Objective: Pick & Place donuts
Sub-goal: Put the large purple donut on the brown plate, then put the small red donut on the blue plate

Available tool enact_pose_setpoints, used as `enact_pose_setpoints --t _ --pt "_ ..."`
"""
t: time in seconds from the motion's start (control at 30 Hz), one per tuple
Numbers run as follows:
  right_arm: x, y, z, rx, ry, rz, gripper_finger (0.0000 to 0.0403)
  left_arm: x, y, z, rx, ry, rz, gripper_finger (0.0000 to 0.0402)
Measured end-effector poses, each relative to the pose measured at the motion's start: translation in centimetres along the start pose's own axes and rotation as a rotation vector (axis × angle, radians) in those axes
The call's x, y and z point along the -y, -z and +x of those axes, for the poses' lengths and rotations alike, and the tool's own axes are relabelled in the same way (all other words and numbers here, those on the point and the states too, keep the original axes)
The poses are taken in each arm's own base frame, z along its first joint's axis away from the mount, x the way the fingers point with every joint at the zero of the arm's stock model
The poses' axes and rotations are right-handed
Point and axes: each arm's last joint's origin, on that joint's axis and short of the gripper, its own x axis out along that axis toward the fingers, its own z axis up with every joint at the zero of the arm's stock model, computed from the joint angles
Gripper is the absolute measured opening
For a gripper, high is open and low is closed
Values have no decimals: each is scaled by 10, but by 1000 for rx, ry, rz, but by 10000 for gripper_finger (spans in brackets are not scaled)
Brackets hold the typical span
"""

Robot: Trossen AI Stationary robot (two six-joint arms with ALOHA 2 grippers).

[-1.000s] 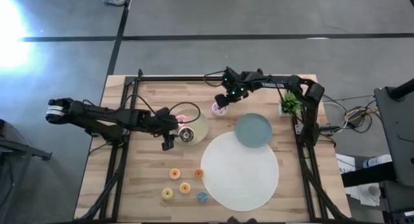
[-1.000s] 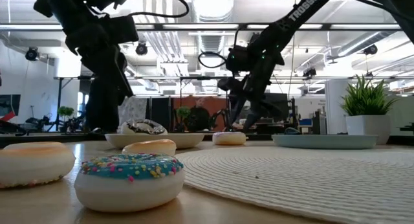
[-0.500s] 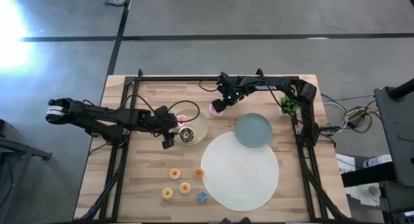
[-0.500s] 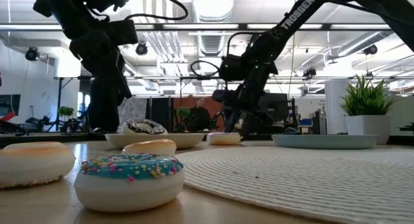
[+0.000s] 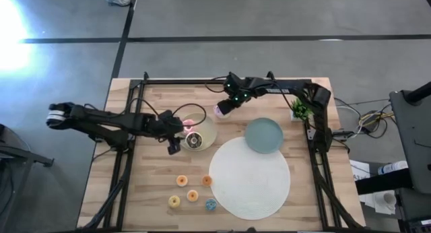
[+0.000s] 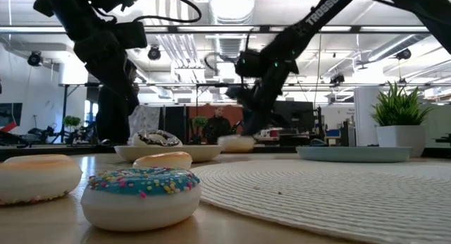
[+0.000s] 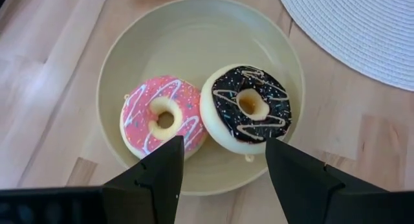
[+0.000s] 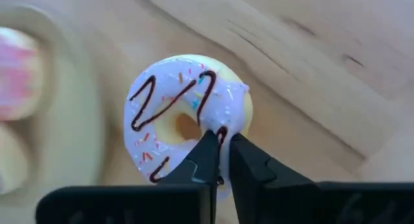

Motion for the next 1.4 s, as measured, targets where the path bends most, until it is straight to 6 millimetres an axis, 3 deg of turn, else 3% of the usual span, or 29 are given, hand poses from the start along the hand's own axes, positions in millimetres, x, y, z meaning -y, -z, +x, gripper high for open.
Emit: enact_pose_setpoints --t 0.23,0.43,0.5,0.97,1.27,1.4 --pt "-55 0 -22 34 -138 -46 18 -7 4 -22 47 -4 -30 193" --pt "-87 18 14 -9 -116 -60 20 -13 7 -39 106 -33 -55 193" --pt "-94 18 17 3 -113 -73 27 -14 9 -43 110 -32 -63 193" --pt "-106 21 32 -37 -42 -127 158 -16 14 -48 86 -31 -91 193" --pt "-118 18 15 23 35 -253 188 -14 15 -48 85 -18 -90 193" --pt "-135 21 -14 76 -9 -419 189 -10 17 -49 51 69 -93 193"
